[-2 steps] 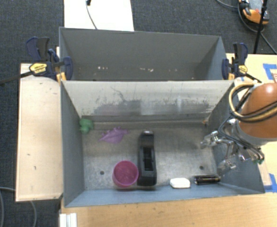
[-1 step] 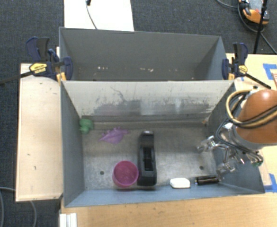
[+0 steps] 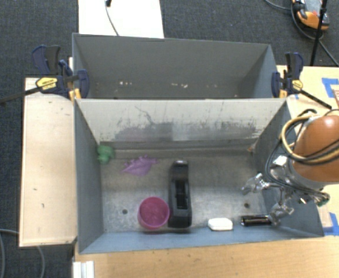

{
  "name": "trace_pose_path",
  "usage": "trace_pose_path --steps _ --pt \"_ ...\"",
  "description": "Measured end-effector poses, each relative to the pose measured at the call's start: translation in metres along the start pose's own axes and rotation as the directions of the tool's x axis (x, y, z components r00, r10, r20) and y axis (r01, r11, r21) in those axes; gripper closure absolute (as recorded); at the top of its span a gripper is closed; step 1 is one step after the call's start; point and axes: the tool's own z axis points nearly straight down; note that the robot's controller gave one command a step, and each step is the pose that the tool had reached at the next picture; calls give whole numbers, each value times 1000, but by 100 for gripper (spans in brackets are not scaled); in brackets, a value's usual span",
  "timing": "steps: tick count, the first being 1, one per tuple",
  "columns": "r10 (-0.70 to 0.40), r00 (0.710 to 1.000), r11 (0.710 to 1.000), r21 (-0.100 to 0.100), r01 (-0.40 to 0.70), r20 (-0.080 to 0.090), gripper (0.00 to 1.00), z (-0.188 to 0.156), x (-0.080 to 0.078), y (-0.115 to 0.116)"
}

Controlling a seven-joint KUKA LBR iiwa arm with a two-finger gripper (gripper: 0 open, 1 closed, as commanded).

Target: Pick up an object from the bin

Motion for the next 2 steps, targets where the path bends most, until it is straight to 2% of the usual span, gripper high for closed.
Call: trace_pose_path --steps 1,2 --pt "-463 886 886 -20 463 -10 100 -6 0 -3" --pt "-466 885 885 -11 466 9 0 -8 -8 1"
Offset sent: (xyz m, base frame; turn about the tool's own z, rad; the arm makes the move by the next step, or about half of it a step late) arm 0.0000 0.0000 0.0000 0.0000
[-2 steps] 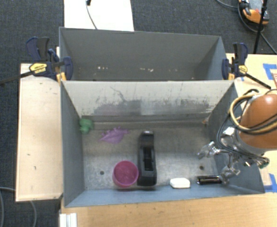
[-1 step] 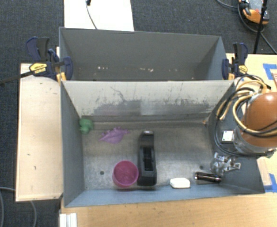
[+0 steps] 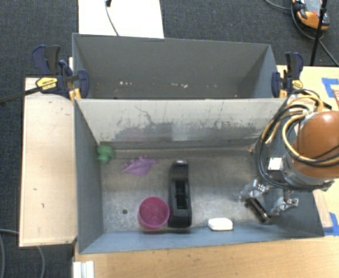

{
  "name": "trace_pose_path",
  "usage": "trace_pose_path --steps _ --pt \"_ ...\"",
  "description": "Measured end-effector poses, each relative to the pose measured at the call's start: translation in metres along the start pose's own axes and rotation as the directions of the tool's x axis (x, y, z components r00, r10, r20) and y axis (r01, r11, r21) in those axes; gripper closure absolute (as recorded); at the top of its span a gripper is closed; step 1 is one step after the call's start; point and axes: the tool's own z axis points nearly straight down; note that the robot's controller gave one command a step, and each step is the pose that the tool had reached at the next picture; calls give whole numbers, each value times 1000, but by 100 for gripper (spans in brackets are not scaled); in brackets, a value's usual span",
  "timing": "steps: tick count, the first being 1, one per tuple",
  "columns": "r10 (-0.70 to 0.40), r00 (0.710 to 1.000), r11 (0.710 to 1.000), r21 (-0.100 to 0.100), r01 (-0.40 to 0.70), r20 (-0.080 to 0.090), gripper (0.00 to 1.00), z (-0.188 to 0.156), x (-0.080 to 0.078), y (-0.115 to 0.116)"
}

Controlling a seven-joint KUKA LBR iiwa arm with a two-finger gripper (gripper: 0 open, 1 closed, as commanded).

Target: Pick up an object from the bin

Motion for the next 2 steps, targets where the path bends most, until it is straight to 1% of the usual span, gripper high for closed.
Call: trace_pose_path --steps 1,2 --pt "6 1000 1000 -9 -6 -17 100 2 8 1" --pt "6 1000 1000 -9 -7 -17 100 2 8 1"
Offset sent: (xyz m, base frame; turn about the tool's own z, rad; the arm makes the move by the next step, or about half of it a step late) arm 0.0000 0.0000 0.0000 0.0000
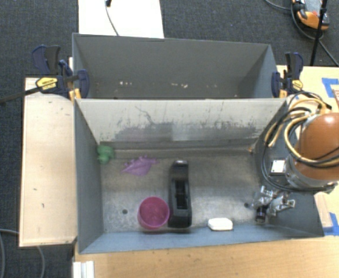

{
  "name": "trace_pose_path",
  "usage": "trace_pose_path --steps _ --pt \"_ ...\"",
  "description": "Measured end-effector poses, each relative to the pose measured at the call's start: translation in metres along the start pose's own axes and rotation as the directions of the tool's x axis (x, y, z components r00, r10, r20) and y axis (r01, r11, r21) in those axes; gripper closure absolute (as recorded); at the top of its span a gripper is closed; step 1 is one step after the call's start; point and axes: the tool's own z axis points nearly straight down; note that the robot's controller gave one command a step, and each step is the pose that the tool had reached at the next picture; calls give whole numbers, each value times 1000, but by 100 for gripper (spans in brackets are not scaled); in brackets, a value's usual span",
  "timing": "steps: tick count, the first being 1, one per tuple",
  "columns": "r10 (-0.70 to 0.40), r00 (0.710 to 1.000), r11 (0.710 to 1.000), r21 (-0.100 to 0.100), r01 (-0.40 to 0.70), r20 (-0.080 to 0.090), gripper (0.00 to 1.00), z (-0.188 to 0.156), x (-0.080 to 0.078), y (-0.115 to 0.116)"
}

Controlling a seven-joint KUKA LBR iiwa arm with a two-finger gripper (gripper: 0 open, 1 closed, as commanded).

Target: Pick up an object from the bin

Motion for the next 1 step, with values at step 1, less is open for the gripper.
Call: trace_pose_path --steps 1 --pt "-65 998 998 -3 65 -4 100 -98 -49 15"
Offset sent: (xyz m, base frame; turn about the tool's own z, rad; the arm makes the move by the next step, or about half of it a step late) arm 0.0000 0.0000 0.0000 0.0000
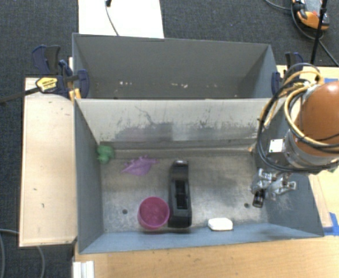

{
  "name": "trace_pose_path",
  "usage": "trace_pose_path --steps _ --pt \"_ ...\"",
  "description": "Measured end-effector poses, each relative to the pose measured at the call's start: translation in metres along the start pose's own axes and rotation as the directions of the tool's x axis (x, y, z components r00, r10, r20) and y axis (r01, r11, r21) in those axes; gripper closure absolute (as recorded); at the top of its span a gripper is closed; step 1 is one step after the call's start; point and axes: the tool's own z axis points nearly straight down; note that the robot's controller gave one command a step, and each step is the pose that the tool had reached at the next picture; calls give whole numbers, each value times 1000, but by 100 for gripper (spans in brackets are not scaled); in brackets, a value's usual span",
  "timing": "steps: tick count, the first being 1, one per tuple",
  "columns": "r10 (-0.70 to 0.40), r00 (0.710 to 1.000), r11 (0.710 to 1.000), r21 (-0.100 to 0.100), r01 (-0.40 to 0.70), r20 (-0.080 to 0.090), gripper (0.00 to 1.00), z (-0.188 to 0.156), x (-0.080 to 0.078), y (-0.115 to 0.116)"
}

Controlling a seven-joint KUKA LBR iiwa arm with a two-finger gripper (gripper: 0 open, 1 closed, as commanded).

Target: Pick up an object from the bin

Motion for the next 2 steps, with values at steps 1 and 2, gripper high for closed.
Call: trace_pose_path --steps 1,2 --pt "2 1000 1000 0 -2 0 100 0 0 0" --pt "-26 1000 1000 -5 26 -1 100 -40 -7 7"
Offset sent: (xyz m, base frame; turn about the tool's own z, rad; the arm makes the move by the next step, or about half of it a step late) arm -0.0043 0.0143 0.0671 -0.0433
